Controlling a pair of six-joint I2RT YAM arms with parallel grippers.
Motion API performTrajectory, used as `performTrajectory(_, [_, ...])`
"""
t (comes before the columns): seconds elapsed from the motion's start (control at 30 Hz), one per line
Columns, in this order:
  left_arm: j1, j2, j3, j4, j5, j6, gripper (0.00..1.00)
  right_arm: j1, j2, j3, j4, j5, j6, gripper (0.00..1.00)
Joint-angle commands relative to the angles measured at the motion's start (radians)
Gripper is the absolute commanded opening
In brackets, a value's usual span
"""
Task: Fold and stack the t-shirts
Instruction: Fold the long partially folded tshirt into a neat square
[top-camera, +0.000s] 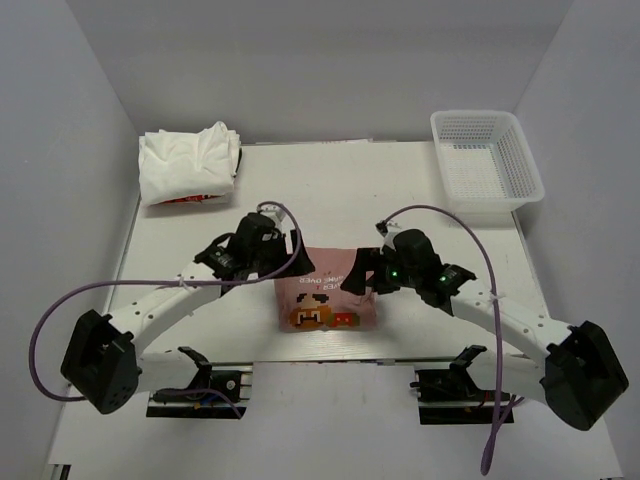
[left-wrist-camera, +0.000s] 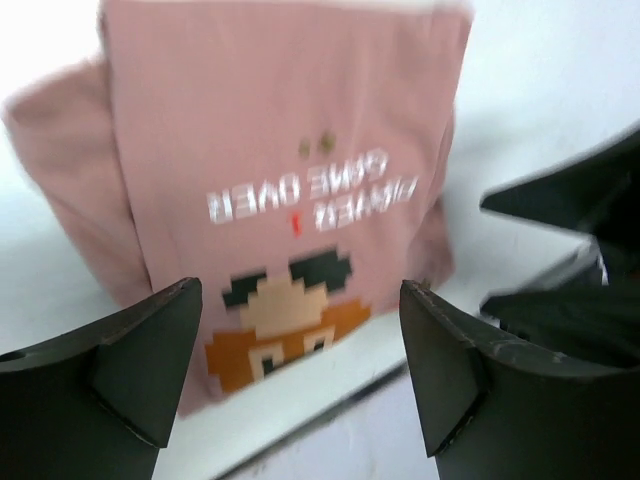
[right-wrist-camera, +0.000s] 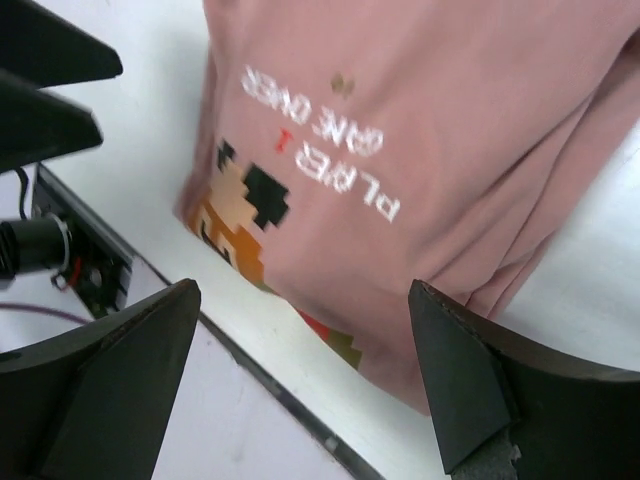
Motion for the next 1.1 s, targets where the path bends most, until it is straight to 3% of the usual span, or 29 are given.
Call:
performTrajectory(0.0, [-0.005, 0.083, 0.121, -0.082, -0.184, 0.028, 0.90, -0.008, -0.021, 0.065, -0.041, 0.129, -0.044, 0.90])
performTrajectory(0.2, [0.004, 0.362, 0.342, -0.168, -0.316, 0.068, 0.81, -0.028, 0.170, 0.209, -0.145, 0.379, -0.027, 0.90])
performTrajectory(0.27, [0.016, 0.406, 0.382, -0.179, -0.335, 0.068, 0.76, -0.042, 0.202, 0.242, -0.162, 0.402, -0.023, 0.90])
performTrajectory(0.43, [0.016, 0.484, 0.415, -0.178, -0.402, 0.054, 0.76, -0.076, 0.317, 0.308, -0.145, 0.416, -0.009, 0.90])
performTrajectory(0.63, [0.026, 0.561, 0.447, -0.167, -0.430, 0.036, 0.64, -0.096, 0.423, 0.323, -0.122, 0.381, -0.016, 0.90])
performTrajectory(0.87, [0.026, 0.625, 0.456, -0.106, -0.421, 0.036, 0.43, -0.114, 0.483, 0.337, -0.040, 0.327, -0.013, 0.85])
performTrajectory(0.97, [0.026, 0.641, 0.478, -0.097, -0.421, 0.036, 0.28, -0.117, 0.503, 0.340, -0.027, 0.320, -0.015, 0.79])
performTrajectory(1.0, [0.035, 0.653, 0.487, -0.097, -0.421, 0.036, 0.21, -0.117, 0.508, 0.339, -0.012, 0.317, -0.018, 0.71])
performTrajectory(1.03, [0.035, 0.653, 0.487, -0.097, -0.421, 0.036, 0.04, -0.120, 0.509, 0.339, -0.006, 0.313, -0.018, 0.64])
performTrajectory(1.07, [0.035, 0.653, 0.487, -0.086, -0.412, 0.036, 0.00, -0.120, 0.515, 0.340, 0.002, 0.307, -0.018, 0.56])
